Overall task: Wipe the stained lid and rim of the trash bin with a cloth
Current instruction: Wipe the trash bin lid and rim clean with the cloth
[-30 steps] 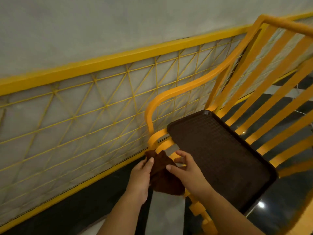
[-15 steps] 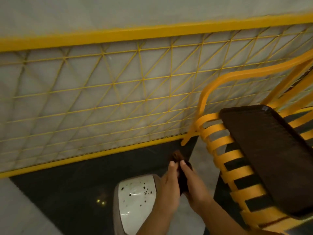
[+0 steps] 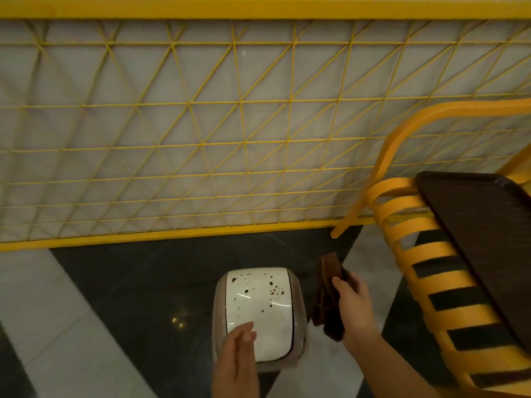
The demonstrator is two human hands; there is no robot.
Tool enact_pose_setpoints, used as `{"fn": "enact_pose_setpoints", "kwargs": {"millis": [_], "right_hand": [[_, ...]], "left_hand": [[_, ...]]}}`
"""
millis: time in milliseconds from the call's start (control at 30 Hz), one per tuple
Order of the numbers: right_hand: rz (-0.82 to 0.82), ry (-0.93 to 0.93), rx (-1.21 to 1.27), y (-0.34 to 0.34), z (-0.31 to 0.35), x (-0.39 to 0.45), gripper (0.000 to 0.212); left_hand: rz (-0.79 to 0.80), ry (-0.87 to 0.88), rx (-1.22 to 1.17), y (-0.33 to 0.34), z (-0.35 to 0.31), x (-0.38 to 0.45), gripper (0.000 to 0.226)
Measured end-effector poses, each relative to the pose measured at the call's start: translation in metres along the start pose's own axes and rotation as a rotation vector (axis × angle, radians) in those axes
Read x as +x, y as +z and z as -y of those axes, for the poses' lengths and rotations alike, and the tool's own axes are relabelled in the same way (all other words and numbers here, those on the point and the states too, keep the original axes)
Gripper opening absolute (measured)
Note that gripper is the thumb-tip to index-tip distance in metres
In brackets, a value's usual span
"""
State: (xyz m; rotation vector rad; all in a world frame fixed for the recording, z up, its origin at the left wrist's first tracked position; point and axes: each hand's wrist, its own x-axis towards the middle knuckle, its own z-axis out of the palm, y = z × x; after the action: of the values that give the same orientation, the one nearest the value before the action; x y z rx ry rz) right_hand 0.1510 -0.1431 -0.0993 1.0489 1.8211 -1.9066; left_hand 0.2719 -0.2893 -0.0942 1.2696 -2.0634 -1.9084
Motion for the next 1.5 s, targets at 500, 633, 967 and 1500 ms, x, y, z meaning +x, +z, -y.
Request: {"fn": "enact_pose_setpoints", "kwargs": {"millis": [500,633,967,1500], "right_hand": [[-0.055,-0.186,-0.275,-0.018,-0.060,-0.004,0.032],[-0.074,-0.251,-0.277,-0.019,-0.072,0.001,0.033],[-0.021,-0.391,-0.340,-0.018,-0.076,0.016,0.024],[0.020,-0.653,-0.695,0.020,-0.063,0.035,0.034]], "left_hand": [[-0.041,0.196,0.423,-0.031,0.028,0.008,0.037],[-0.051,0.294,0.475,-0.037,0.033,0.020,0.044],[0.026,0.541,0.761,-0.008,0.035,0.044,0.062],[0.098,0.657,1.085,0.017,0.031,0.058,0.081]]}}
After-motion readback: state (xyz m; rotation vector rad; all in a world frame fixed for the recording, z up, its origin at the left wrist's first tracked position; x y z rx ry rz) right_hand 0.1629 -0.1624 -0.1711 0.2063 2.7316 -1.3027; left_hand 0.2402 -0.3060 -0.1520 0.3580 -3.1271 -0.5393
